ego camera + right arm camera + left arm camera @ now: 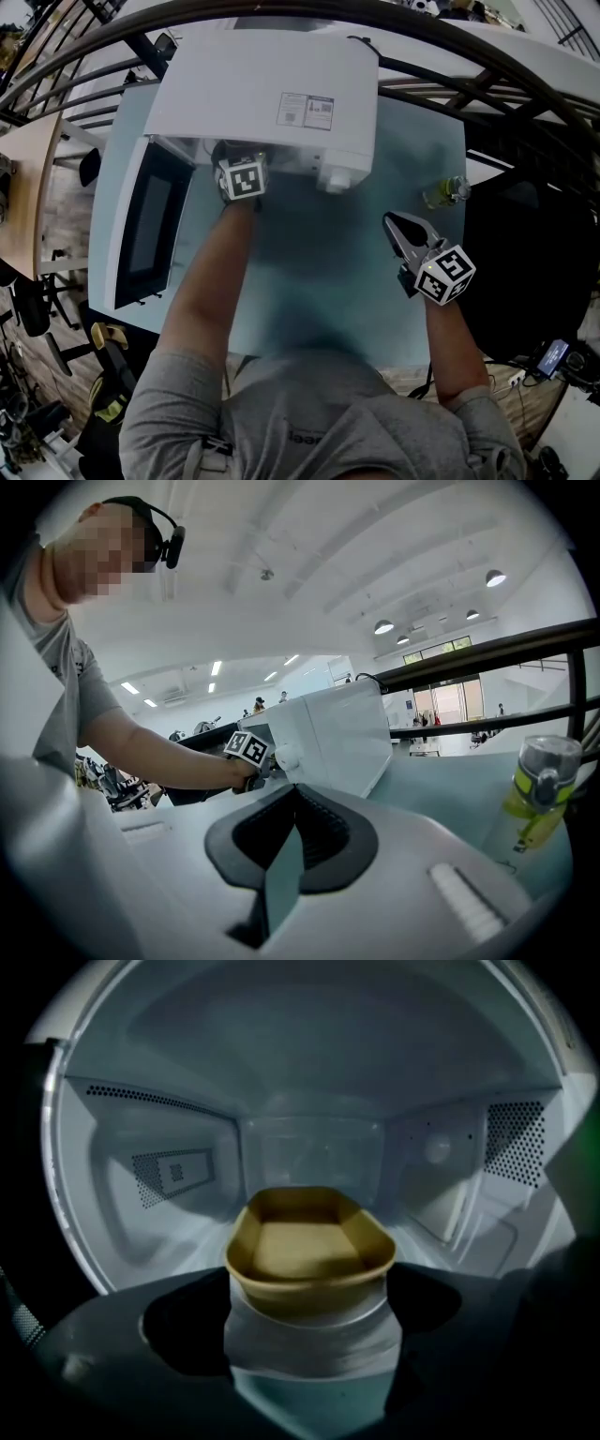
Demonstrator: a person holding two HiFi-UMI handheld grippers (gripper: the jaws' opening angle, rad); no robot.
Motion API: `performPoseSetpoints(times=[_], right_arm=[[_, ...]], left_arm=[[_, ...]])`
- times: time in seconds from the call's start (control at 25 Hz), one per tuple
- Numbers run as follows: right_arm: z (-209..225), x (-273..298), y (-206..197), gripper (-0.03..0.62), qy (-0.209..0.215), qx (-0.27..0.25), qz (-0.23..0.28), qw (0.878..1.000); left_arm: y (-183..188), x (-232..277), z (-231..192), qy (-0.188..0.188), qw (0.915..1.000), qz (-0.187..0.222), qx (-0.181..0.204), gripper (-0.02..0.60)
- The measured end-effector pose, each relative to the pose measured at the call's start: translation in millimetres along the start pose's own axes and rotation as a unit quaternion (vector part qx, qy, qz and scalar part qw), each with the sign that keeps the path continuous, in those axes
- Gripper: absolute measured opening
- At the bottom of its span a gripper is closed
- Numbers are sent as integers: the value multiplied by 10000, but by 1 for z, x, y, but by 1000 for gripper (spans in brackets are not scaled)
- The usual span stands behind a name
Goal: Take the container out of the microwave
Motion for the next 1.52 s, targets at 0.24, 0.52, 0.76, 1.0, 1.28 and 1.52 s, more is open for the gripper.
performPoseSetpoints(times=[0.24,0.52,0.76,1.0,1.28,1.52], right_arm=[[4,0,-2,5,-34,29,-32,10000],[8,0,3,5,-61,31,-19,10000],[5,1,4,5,-45,1,-4,10000],[-1,1,8,5,-42,-16,-20,10000],[-12,-2,12,5,-18,-58,3,10000],[-20,-8,13,5,-27,-85,12,10000]], left_arm=[[6,7,-6,64,9999,79,54,518],[7,10,-10,-4,9999,115,72,497],[10,5,-8,-113,9996,207,127,492],[12,-7,-8,-203,9992,301,186,491],[15,-33,-4,-339,9978,533,198,488],[2,-48,-6,-359,9976,543,255,486]])
Point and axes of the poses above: the fingertips, and each gripper's own axes: x forward along the fingers, z to its right, y out of its top, the point moved 1 cm from there along -x, backward along the fingers, and after that the axes turned 2 degrees about -y, right-handed, at the moved point
